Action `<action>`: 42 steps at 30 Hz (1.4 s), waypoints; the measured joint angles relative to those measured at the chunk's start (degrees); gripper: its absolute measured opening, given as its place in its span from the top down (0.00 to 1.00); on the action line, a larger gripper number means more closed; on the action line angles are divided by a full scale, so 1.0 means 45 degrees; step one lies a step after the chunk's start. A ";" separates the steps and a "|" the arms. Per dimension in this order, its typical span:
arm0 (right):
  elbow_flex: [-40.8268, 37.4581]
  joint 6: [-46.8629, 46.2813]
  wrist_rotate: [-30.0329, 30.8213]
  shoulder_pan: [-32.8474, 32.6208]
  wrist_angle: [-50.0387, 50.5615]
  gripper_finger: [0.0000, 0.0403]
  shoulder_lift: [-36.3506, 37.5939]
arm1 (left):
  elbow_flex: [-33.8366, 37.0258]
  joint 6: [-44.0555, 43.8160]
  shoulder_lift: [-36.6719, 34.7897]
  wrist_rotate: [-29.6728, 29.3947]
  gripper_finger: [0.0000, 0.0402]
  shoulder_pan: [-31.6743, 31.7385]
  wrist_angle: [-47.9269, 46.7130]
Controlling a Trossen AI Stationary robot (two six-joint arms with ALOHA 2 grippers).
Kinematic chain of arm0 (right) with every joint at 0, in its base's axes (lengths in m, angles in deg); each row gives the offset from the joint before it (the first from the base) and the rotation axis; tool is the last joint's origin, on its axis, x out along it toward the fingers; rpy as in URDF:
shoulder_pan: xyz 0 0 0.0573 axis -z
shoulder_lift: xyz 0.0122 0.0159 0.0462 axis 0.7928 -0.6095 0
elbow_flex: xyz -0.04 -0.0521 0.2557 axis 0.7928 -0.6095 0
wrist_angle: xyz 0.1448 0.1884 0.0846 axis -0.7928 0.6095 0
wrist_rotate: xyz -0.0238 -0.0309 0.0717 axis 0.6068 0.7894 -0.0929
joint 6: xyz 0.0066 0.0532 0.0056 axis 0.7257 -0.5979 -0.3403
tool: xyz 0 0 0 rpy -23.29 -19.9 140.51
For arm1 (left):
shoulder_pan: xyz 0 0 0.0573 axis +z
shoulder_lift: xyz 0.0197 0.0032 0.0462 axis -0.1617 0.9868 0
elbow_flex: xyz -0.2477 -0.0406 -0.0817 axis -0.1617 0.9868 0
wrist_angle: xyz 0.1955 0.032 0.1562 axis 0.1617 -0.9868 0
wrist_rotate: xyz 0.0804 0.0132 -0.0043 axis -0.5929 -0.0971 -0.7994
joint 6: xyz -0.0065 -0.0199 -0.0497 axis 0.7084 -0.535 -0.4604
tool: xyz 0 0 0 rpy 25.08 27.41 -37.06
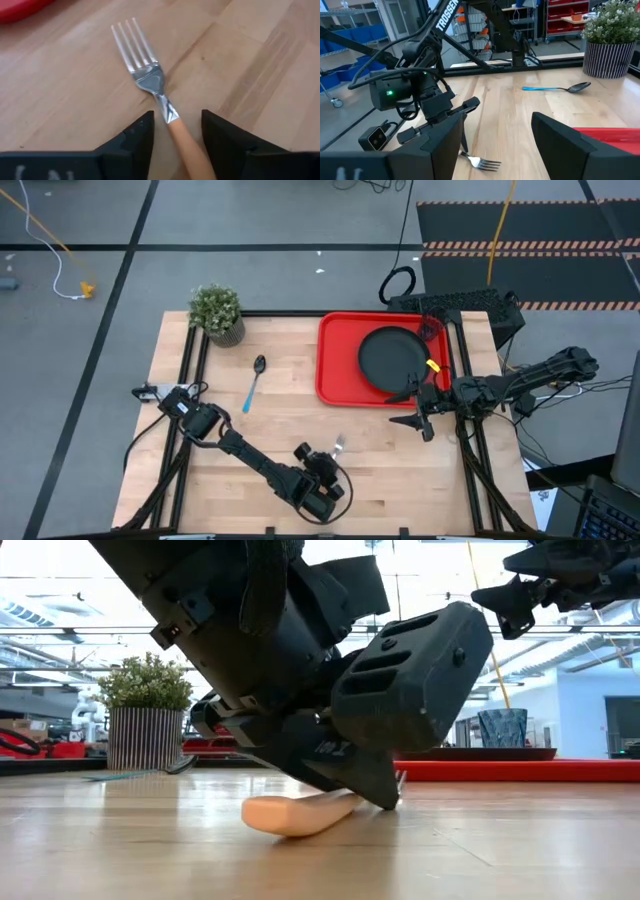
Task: Pick and place plate/cup/fork/spoon on tray
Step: Put the yellow fork to the left of the black plate on the red tray
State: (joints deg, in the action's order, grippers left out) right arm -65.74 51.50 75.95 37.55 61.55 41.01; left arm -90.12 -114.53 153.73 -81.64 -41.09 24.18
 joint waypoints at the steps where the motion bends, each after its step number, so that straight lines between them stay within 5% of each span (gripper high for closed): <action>1: 0.0004 0.0000 0.0000 0.0000 0.0001 0.43 0.0000 | 0.0000 0.0039 0.0000 0.0028 0.63 0.0000 0.0000; 11: 0.0005 -0.0050 0.0000 0.0000 -0.0010 0.43 0.0000 | 0.0058 -0.0307 0.0024 0.0454 0.89 0.0015 0.0155; 26: 0.0010 0.0200 -0.0019 0.0000 -0.0106 0.43 0.0010 | 0.0153 0.1031 -0.1403 -0.0038 0.89 0.0611 -0.0121; 42: 0.0010 0.2818 0.1312 0.0010 -0.0300 0.43 0.0682 | 0.0107 0.3713 -0.2910 -0.1617 0.89 0.3503 0.0330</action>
State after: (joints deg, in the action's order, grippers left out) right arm -65.69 64.18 81.85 37.60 60.20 44.08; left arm -89.64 -97.82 140.64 -88.91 -25.33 25.67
